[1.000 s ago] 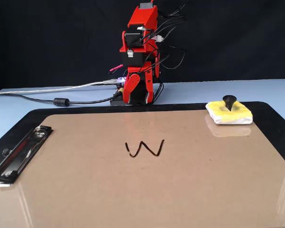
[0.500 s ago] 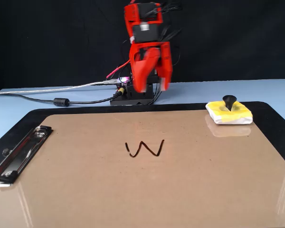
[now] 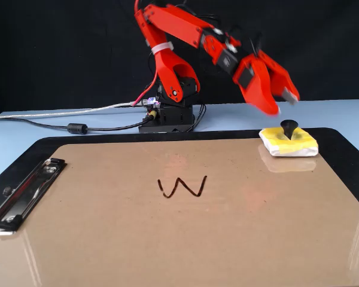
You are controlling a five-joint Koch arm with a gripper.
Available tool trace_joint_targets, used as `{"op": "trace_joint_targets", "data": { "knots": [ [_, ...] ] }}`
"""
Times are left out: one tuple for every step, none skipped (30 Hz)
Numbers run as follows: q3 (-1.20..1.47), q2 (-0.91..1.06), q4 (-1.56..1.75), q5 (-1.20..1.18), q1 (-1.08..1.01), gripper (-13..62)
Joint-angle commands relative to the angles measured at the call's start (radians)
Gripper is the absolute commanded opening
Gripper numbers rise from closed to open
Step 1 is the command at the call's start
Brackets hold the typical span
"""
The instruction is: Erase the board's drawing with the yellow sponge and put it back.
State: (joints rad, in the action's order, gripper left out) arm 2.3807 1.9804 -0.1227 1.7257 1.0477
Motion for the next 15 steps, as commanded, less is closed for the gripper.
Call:
{"op": "trace_joint_targets", "data": {
  "knots": [
    [-0.014,-0.078,0.206,0.025,0.037,33.2],
    [-0.014,-0.11,0.241,0.025,0.04,33.2],
    [-0.014,-0.149,0.284,0.023,0.04,33.2],
    [-0.014,-0.17,0.305,0.023,0.04,33.2],
    [-0.014,-0.192,0.322,0.023,0.041,33.2],
    [-0.008,-0.215,0.333,0.023,0.043,33.2],
    [-0.005,-0.229,0.334,0.023,0.043,33.2],
    [0.003,-0.238,0.334,0.023,0.043,33.2],
    [0.014,-0.241,0.334,0.021,0.043,33.2],
    [0.031,-0.241,0.336,0.021,0.043,33.2],
    [0.043,-0.241,0.337,0.021,0.043,33.2],
    [0.052,-0.242,0.339,0.018,0.043,33.1],
    [0.061,-0.242,0.339,0.014,0.043,33.1],
    [0.069,-0.244,0.342,0.012,0.043,33.0],
    [0.074,-0.245,0.347,0.011,0.043,32.9]
  ]
}}
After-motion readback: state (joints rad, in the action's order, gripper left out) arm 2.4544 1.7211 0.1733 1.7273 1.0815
